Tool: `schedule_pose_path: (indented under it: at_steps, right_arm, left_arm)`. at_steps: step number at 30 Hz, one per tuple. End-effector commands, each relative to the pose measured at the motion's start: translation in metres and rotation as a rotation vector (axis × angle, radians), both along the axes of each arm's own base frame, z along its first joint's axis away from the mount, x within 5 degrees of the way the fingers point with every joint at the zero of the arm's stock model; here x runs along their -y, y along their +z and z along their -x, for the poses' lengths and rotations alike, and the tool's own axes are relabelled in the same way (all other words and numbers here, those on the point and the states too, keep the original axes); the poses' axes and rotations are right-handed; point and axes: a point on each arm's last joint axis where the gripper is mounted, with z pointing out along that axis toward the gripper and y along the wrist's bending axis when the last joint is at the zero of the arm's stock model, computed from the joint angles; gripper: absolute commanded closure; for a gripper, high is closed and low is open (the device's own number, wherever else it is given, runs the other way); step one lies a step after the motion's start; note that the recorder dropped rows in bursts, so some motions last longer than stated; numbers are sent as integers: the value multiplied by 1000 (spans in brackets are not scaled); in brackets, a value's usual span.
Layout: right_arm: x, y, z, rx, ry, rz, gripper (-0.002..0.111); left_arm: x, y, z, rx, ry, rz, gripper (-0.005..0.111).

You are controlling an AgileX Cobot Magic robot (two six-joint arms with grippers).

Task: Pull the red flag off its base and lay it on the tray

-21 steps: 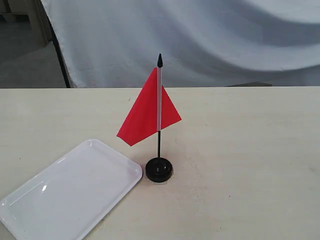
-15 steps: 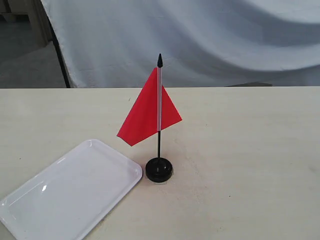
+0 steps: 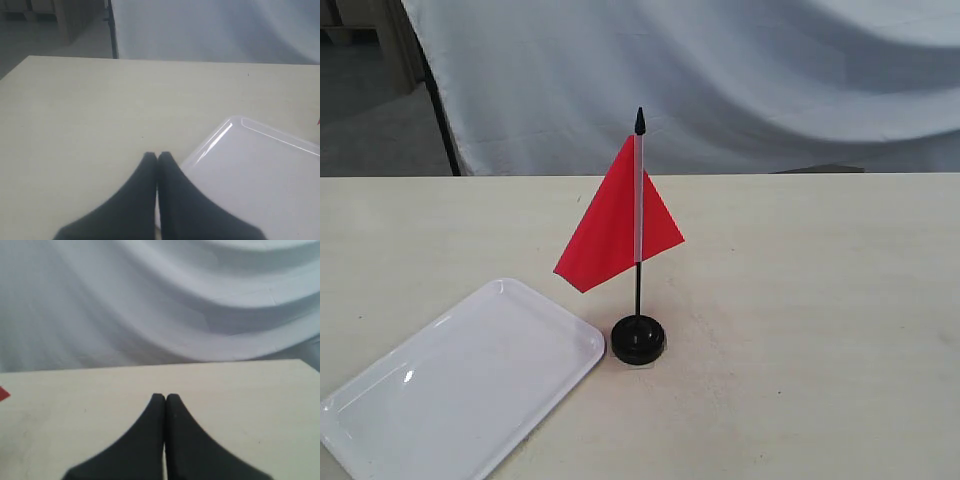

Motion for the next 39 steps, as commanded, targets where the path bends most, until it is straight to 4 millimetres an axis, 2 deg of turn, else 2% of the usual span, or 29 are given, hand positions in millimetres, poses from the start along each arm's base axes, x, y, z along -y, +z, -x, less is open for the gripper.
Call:
schedule_pose_path:
  at_steps: [1,5,15,16,19,22,24,34,39]
  right_arm:
    - [1,17,2,199,-13,23,109]
    - [1,32,6,369,-21,35,109]
    - [1,43,11,504,-26,39,109]
    - [1,46,12,536,-19,7,109]
    - [1,51,16,626,60,-259,109]
    - [1,52,16,644,140,-520,109]
    - [1,53,17,661,176,-617,109]
    - [0,60,22,747,220,-620,109]
    - [-12,66,4,626,296,-467,109]
  left_arm:
    - [0,0,0,2,-9,-1,107]
    - [0,0,0,2,-9,-1,107]
    - [0,0,0,2,-9,-1,107]
    - [0,0,0,2,-9,-1,107]
    - [0,0,0,2,-9,-1,107]
    - [0,0,0,2,-9,-1,107]
    - [0,0,0,2,-9,-1,107]
    - [0,0,0,2,-9,-1,107]
    - [0,0,0,2,-9,-1,107]
